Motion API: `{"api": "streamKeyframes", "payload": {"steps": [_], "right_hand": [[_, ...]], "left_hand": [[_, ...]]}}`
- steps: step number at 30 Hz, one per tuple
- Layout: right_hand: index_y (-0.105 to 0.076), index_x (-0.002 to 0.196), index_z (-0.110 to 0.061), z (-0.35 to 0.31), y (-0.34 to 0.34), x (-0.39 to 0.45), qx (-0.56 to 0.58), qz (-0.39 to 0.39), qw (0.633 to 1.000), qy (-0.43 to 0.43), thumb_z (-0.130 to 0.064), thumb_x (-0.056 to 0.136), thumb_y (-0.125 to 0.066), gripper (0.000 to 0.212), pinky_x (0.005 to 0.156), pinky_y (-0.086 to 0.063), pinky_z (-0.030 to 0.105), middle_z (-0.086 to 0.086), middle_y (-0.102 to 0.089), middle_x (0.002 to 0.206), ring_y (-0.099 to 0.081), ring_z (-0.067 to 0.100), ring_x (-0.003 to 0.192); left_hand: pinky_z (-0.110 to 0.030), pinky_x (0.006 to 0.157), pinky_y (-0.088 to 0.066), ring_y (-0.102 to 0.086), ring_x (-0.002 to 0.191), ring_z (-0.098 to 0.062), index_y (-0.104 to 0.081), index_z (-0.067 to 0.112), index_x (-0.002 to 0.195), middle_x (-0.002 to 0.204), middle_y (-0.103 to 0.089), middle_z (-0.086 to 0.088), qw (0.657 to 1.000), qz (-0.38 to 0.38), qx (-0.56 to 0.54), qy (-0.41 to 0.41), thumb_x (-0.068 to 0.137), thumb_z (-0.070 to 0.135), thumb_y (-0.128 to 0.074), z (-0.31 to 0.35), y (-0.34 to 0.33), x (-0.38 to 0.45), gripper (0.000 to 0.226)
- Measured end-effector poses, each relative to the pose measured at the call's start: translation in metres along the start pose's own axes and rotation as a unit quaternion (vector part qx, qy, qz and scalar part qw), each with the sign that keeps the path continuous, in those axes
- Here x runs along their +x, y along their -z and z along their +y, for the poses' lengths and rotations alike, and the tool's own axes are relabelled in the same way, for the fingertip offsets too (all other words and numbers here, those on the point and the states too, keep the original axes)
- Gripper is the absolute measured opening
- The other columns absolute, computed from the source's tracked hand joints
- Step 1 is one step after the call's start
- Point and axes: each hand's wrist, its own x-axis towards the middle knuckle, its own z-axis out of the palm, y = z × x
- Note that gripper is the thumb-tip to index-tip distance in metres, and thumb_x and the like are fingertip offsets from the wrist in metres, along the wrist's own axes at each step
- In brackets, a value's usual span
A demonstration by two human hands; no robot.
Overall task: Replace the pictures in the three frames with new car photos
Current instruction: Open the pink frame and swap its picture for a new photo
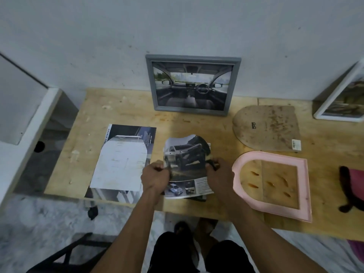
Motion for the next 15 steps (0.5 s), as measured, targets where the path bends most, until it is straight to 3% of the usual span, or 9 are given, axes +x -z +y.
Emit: {"api": "streamKeyframes", "payload": {"steps": [3,6,9,12,15], "right_hand": [[-0.060,0.107,-0.025,-0.009,0.009,-0.005,0.031,0.001,0.999,0.036,-0.026,0.097,-0.056,0.011,0.067,-0.049,0.026,-0.002,-0.067,0.100,-0.061,0.011,0.081],[-0.066,0.102,-0.025,-0.013,0.021,-0.016,0.060,0.022,0.996,0.059,-0.032,0.092,-0.064,0.013,0.059,-0.045,0.018,-0.006,-0.069,0.093,-0.064,0.006,0.077],[-0.063,0.108,-0.022,-0.010,0.032,-0.037,0.131,0.085,0.986,0.060,-0.041,0.083,-0.074,0.034,0.065,-0.057,0.028,-0.001,-0.070,0.096,-0.069,0.013,0.082],[-0.047,0.126,-0.018,-0.006,0.039,-0.060,0.316,0.087,0.944,-0.025,-0.027,0.081,-0.080,0.057,0.057,-0.054,0.026,0.006,-0.069,0.102,-0.068,0.016,0.083],[-0.045,0.125,-0.022,0.004,0.040,-0.080,0.407,0.069,0.906,-0.097,-0.020,0.080,-0.081,0.058,0.055,-0.050,0.031,0.011,-0.069,0.102,-0.065,0.022,0.075]], "left_hand": [[-0.044,0.080,-0.061,-0.071,0.080,-0.030,-0.073,0.011,0.076,0.083,-0.075,-0.010,0.997,-0.051,-0.059,0.008,0.071,0.011,-0.075,0.003,0.011,-0.002,0.006],[-0.056,0.081,-0.059,-0.073,0.085,-0.036,-0.077,0.014,0.072,0.086,-0.076,-0.013,0.991,-0.099,-0.086,-0.001,0.064,0.021,-0.083,0.004,0.020,-0.007,0.012],[-0.056,0.083,-0.059,-0.072,0.090,-0.039,-0.077,0.011,0.076,0.089,-0.076,-0.015,0.980,-0.110,-0.166,0.000,0.078,0.009,-0.081,0.002,0.024,-0.026,0.005],[-0.052,0.085,-0.059,-0.071,0.095,-0.037,-0.073,0.004,0.096,0.099,-0.075,-0.016,0.954,-0.134,-0.267,0.026,0.083,0.000,-0.075,0.004,0.016,-0.046,0.014],[-0.046,0.074,-0.061,-0.071,0.093,-0.035,-0.067,-0.003,0.114,0.105,-0.073,-0.017,0.929,-0.165,-0.328,0.049,0.083,-0.006,-0.072,0.000,-0.005,-0.065,0.032]]}}
